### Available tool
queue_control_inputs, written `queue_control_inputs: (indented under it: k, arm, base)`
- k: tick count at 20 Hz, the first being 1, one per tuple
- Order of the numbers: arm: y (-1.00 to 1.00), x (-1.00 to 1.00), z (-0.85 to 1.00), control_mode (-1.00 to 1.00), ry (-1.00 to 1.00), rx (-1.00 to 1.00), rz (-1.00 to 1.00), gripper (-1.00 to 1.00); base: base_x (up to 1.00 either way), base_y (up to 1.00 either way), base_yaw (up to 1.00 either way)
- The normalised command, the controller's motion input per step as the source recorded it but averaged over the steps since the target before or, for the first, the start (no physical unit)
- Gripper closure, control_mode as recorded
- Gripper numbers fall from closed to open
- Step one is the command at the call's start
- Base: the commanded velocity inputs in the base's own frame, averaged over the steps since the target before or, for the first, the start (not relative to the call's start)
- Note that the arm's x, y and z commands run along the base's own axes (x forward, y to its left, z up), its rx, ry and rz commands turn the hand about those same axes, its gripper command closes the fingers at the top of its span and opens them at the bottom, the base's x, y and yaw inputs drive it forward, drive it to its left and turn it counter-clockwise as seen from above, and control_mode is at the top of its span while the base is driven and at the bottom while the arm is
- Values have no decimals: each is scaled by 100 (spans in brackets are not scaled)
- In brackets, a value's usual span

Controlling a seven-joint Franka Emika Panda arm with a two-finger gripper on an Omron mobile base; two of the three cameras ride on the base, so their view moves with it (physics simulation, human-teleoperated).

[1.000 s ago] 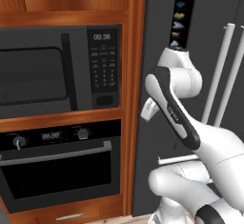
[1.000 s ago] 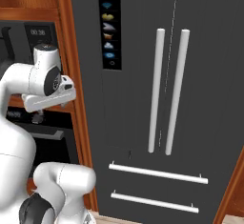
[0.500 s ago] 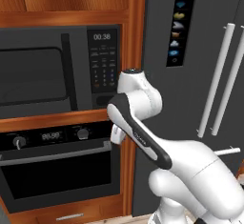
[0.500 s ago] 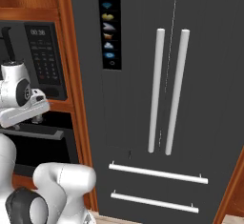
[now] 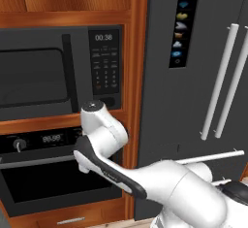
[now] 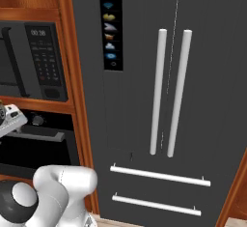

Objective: Take the fish from the oven and place it on the plate on the counter.

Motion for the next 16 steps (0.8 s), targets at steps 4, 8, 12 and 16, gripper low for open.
queue_control_inputs:
  k: [4, 8, 12, 16]
  arm:
    - [67, 0, -60, -100, -39, -1, 7, -100]
    - [64, -1, -17, -100, -48, -12, 15, -100]
    - [67, 0, 0, -100, -39, -15, 24, -100]
    - [27, 13, 0, -100, -13, -10, 33, -100]
  base:
    - [0, 0, 0]
    - [0, 0, 0]
    - [0, 0, 0]
    - [0, 0, 0]
